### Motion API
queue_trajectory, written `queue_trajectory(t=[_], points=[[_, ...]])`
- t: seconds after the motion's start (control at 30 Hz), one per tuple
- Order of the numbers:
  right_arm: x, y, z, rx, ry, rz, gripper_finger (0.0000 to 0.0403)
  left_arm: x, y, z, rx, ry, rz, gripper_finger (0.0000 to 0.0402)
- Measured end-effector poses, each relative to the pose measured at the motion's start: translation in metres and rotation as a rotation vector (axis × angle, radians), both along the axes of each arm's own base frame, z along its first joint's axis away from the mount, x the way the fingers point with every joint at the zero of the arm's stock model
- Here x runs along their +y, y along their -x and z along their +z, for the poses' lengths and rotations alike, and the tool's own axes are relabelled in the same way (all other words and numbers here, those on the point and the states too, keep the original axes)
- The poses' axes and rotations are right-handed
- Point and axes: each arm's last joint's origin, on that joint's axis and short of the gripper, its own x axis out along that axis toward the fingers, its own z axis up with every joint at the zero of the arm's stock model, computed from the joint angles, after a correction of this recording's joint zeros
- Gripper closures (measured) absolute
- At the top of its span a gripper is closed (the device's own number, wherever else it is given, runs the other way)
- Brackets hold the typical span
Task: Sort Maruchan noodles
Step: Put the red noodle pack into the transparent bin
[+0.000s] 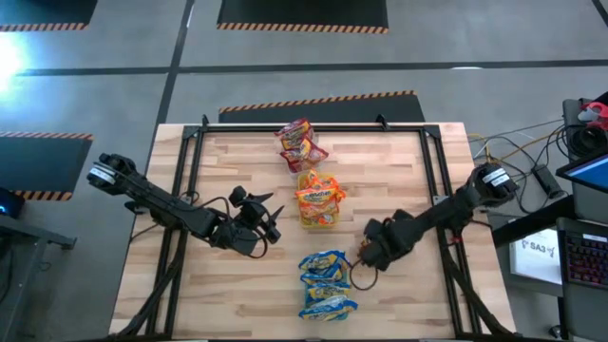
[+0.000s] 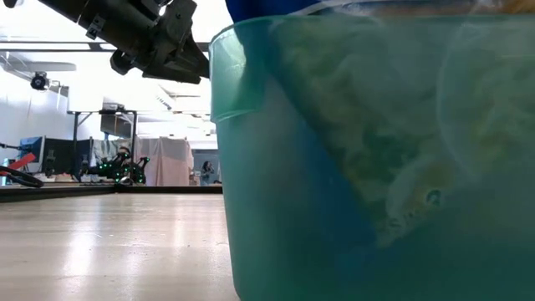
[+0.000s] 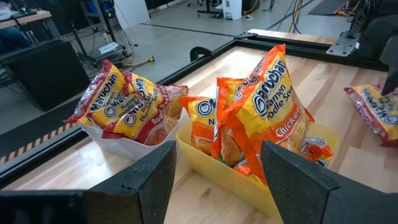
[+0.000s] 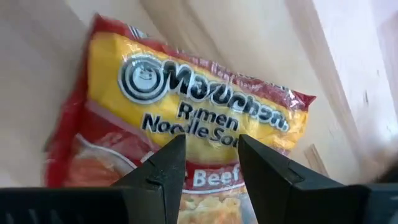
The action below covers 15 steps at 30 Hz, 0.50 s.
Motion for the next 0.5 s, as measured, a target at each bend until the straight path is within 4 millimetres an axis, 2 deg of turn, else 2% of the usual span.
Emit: queue_trajectory(t=[0.13,0.23,0.37,0.5], points=[[-0.014,-0.006,0.023,-0.151,0.01,-0.044,0.0264,0.0,0.0,0.0,0.001,0.0,-0.001,0.0184],[-0.026,-0.002,0.041,-0.249,0.02,-0.101,0.0264,0.0,0.0,0.0,0.004,-0.001,-0.001,0.0184],[-0.037,0.015,0.067,-0.323,-0.028,-0.161,0.0264,0.0,0.0,-0.001,0.005,0.002,0.0,0.0184],[-0.037,0.033,0.08,-0.378,-0.142,-0.25,0.0264,0.001,0.001,-0.002,0.008,0.007,0.005,0.0184]])
